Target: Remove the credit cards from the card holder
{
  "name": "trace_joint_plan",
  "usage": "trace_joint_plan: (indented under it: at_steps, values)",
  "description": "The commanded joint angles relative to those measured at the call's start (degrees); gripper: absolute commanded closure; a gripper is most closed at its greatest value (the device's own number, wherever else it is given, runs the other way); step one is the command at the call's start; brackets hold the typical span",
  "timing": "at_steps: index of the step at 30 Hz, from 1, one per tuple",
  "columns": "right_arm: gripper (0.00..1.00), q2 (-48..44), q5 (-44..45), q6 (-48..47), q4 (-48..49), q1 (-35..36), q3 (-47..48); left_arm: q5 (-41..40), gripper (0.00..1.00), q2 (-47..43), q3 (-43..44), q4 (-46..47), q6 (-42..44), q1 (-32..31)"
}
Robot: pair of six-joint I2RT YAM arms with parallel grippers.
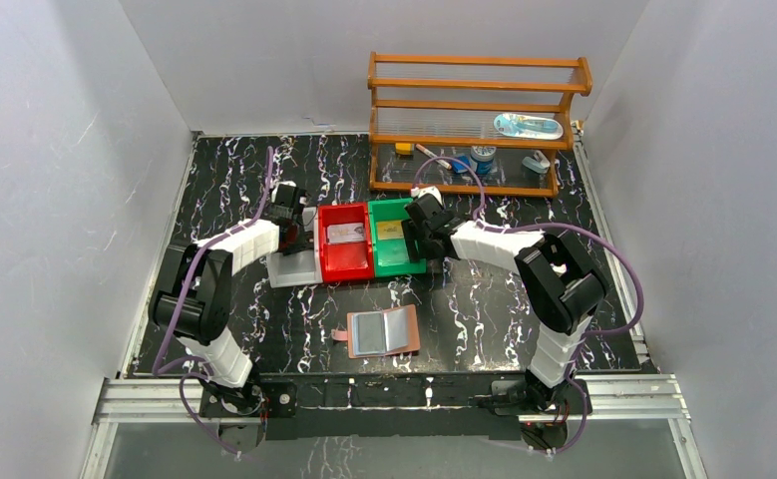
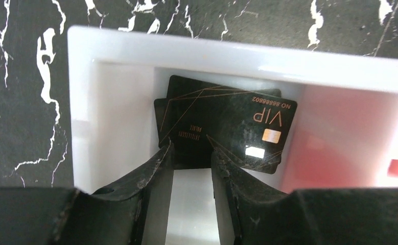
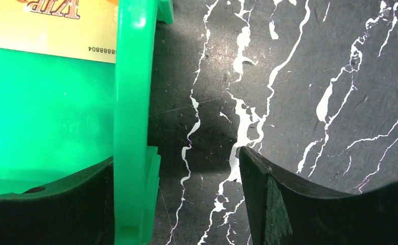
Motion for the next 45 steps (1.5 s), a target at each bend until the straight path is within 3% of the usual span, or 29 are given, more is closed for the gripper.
trace_joint_plan:
  at_steps: [1, 7, 15, 19, 31, 45]
  values:
    - [0.21, -2.57, -0.48, -3.13, 2.55, -0.19, -0.69, 0.91, 0.68, 1.32, 2.38, 1.99, 3.72, 0.46]
    - [0.22, -2.09, -0.44, -3.33, 2.50, -0.80, -0.56, 2.82, 0.67, 1.60, 3.61, 0.83, 4.03, 0.47]
    - [0.21, -1.67, -1.79, -2.25, 1.74, -1.12, 0.62, 10.56, 0.59, -5.08, 4.22, -6.91, -3.91, 0.47]
    - [0.20, -1.54, -1.90, -1.56, 1.24, -1.16, 0.98, 8.38, 0.61, -4.94, 2.98, -10.63, -7.65, 0.47]
    - [0.20, -1.85, -1.47, -1.45, 0.39, -2.02, 1.44, 7.41, 0.64, 1.44, 1.65, -9.77, -11.93, 1.78]
    - [0.23, -2.52, -3.34, -5.16, 2.22, -3.26, -0.63, 5.92, 0.66, 4.91, 3.43, 1.84, -1.24, 2.32]
